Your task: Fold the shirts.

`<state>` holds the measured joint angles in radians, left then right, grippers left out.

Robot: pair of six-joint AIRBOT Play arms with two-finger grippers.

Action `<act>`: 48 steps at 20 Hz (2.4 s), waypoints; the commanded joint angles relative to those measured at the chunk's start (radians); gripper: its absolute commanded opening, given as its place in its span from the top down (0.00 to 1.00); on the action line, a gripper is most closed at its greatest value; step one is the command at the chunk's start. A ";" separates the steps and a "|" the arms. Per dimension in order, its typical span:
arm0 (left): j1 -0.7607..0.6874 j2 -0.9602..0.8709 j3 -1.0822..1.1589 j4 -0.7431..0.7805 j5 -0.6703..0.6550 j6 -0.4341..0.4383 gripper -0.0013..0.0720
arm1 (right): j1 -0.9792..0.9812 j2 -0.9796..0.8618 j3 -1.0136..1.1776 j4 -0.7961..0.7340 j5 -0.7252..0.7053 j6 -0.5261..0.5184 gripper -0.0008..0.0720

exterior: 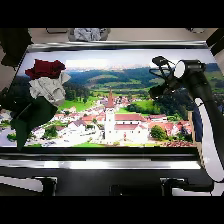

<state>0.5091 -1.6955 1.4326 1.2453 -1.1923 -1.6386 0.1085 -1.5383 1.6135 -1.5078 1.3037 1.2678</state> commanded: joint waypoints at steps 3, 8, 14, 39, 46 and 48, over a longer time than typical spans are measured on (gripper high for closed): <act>-0.006 -0.027 -0.052 -0.042 0.084 0.046 0.81 | 0.001 0.000 0.000 0.016 0.024 0.000 0.22; -0.006 0.097 -0.001 -0.158 0.083 0.119 0.95 | 0.001 0.026 0.002 0.019 0.045 -0.047 0.23; -0.089 0.597 0.019 -0.316 0.168 0.203 0.95 | 0.001 0.187 0.002 0.019 0.025 -0.052 0.23; -0.973 0.288 -0.209 -0.389 0.052 0.220 0.00 | 0.001 0.392 -0.189 -0.026 0.259 -0.089 0.21; -0.568 0.398 -0.237 -0.097 -0.195 0.225 0.00 | 0.001 0.288 -0.360 0.187 0.190 -0.178 0.21; -0.521 0.393 -0.381 -0.100 -0.142 0.225 0.00 | 0.001 0.289 -0.468 0.241 0.151 -0.184 0.21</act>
<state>-0.1154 -1.3117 1.1770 1.0958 -1.3190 -1.4162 0.1085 -1.2354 1.2667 -1.3746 1.5108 1.1110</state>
